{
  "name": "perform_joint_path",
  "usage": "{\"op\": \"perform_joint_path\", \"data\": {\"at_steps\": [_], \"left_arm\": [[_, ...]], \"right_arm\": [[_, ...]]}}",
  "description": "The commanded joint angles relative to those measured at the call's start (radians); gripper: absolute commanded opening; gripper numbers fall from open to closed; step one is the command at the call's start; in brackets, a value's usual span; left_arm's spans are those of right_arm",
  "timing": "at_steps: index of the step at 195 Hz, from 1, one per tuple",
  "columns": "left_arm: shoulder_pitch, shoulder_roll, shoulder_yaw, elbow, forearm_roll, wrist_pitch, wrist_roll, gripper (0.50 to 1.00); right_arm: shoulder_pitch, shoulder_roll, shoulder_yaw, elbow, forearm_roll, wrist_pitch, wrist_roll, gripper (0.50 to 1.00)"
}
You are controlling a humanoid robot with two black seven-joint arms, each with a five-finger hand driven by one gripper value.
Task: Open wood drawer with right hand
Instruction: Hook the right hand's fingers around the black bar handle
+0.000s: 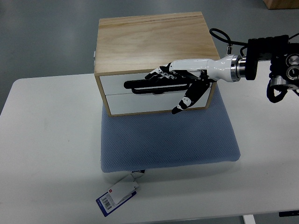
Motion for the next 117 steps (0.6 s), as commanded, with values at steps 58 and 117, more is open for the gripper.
{"op": "perform_joint_path", "data": {"at_steps": [58,117], "left_arm": [[0.000,0.000,0.000,0.000,0.000,0.000,0.000,1.000],[0.000,0.000,0.000,0.000,0.000,0.000,0.000,1.000]], "right_arm": [[0.004,0.012,-0.037,-0.028,-0.026,0.000,-0.025,0.928],[0.017,0.021,-0.036,-0.048,-0.009,0.000,-0.034,0.928]]}}
